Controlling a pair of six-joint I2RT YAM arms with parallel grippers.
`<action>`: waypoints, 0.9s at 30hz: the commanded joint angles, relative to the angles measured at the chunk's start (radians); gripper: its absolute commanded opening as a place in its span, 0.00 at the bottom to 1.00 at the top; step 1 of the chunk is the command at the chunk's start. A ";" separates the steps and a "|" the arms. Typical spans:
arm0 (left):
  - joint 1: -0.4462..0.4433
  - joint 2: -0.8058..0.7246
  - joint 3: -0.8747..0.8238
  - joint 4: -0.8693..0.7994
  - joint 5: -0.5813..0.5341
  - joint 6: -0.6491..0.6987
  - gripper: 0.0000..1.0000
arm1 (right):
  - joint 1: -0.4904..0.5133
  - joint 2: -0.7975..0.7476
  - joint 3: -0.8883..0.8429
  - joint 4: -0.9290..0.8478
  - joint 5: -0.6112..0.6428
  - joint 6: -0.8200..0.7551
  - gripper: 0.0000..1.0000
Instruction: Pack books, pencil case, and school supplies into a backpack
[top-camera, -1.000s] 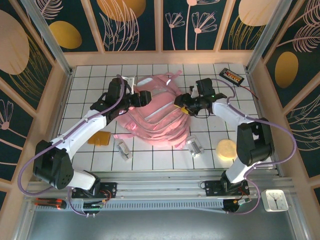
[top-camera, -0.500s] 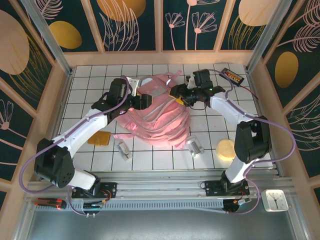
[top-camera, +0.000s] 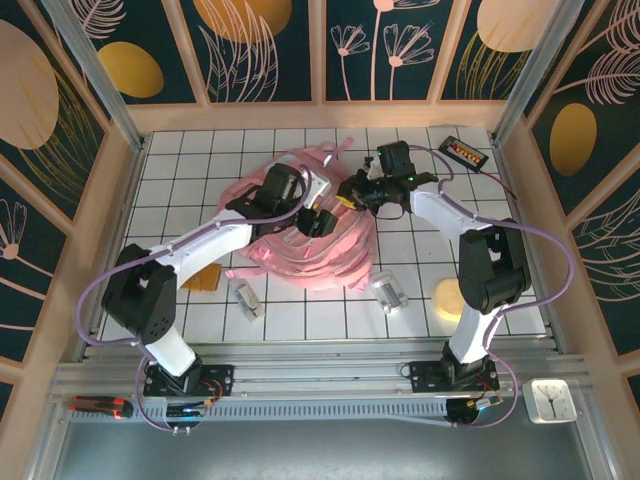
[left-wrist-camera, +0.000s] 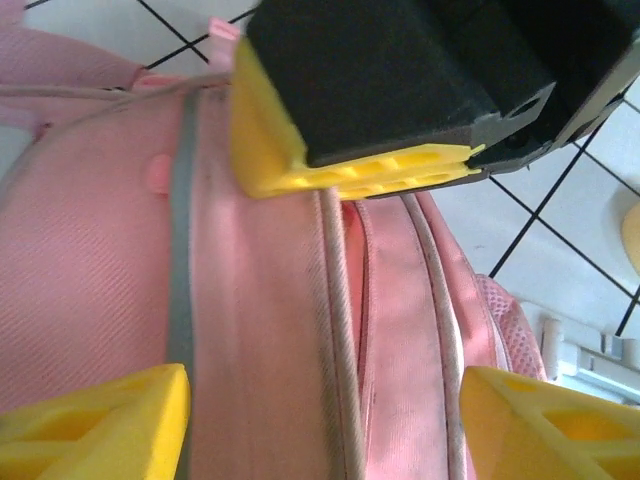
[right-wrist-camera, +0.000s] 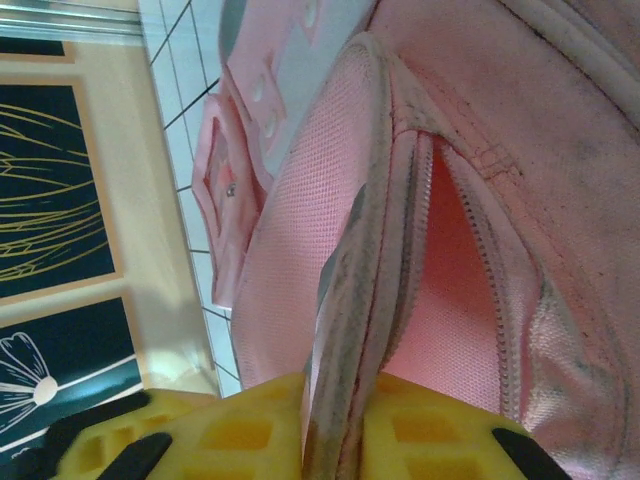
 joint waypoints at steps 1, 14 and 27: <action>-0.003 0.059 0.075 -0.005 0.021 0.058 0.70 | 0.015 0.004 0.038 0.055 -0.032 0.007 0.13; -0.009 0.254 0.349 -0.220 -0.252 0.008 0.00 | -0.013 -0.033 0.042 0.066 -0.013 -0.001 0.30; 0.072 0.217 0.425 -0.163 -0.212 -0.081 0.00 | -0.070 -0.544 -0.378 0.235 0.260 -0.189 0.99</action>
